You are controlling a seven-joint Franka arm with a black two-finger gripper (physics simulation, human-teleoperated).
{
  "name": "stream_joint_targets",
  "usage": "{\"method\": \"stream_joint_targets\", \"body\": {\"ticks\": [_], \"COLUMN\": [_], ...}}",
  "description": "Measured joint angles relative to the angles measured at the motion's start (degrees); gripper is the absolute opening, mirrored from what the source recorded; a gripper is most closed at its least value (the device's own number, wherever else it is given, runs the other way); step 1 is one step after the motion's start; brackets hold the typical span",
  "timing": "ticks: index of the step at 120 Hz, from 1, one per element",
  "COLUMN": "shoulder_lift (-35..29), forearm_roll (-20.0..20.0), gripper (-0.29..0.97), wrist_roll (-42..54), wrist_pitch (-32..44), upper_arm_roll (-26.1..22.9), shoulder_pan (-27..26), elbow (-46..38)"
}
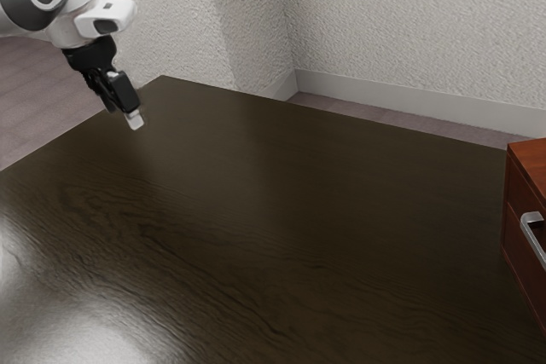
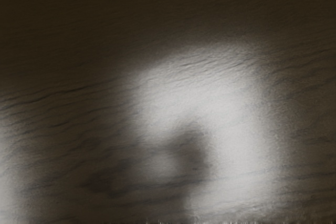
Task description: Pull the drawer handle with one arm to open the drawer
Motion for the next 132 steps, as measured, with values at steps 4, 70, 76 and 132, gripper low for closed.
{"method": "stream_joint_targets", "body": {"ticks": [4, 70, 76, 132], "shoulder_lift": [0.0, -9.0, -8.9, -11.0], "forearm_roll": [-1.1, -1.1, -1.0, -1.1], "gripper": [0.68, 0.68, 0.68, 0.68], "wrist_roll": [1.4, 39.3, 44.6, 77.2], "wrist_pitch": [-0.1, -1.9, -2.0, 11.9], "upper_arm_roll": [0.0, -4.5, -5.4, -5.8], "shoulder_pan": [0.8, -16.2, -16.2, -31.1], "elbow": [-0.1, -0.6, 0.7, -16.1]}}
